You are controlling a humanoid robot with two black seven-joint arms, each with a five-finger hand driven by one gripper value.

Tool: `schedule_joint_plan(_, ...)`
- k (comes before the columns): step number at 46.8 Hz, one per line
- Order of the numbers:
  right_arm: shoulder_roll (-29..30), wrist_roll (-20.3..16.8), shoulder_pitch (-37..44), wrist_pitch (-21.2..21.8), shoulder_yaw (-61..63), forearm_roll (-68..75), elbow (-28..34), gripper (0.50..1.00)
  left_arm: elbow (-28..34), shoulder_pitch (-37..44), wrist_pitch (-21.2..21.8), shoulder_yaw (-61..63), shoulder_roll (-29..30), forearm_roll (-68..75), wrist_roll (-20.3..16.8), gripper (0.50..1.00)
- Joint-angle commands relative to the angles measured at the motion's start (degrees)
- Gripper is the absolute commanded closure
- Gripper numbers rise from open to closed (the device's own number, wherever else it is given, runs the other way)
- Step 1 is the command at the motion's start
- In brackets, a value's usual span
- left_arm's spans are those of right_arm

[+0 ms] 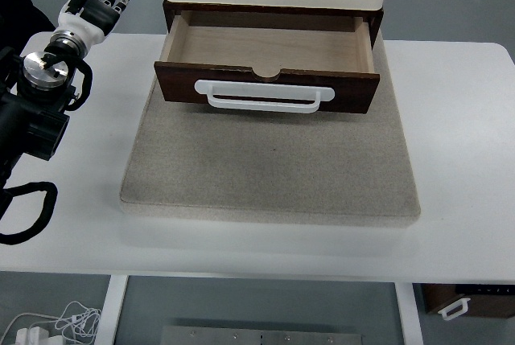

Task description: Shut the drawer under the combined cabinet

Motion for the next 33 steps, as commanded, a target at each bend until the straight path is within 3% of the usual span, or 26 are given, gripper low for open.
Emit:
schedule_joint_plan(1, 0.0, -0.1, 0.0, 0.0, 0.0, 0.0, 0.0, 0.548, 0.1, 0.1, 0.0, 0.0, 0.0, 0.1, 0.0, 0.500)
schedule_joint_plan(33, 0.0, 0.0, 0.0, 0.0, 0.0, 0.0, 0.0, 0.548, -1.9, -1.6, -1.0, 0.0, 5.7, 0.2, 0.1, 0.500)
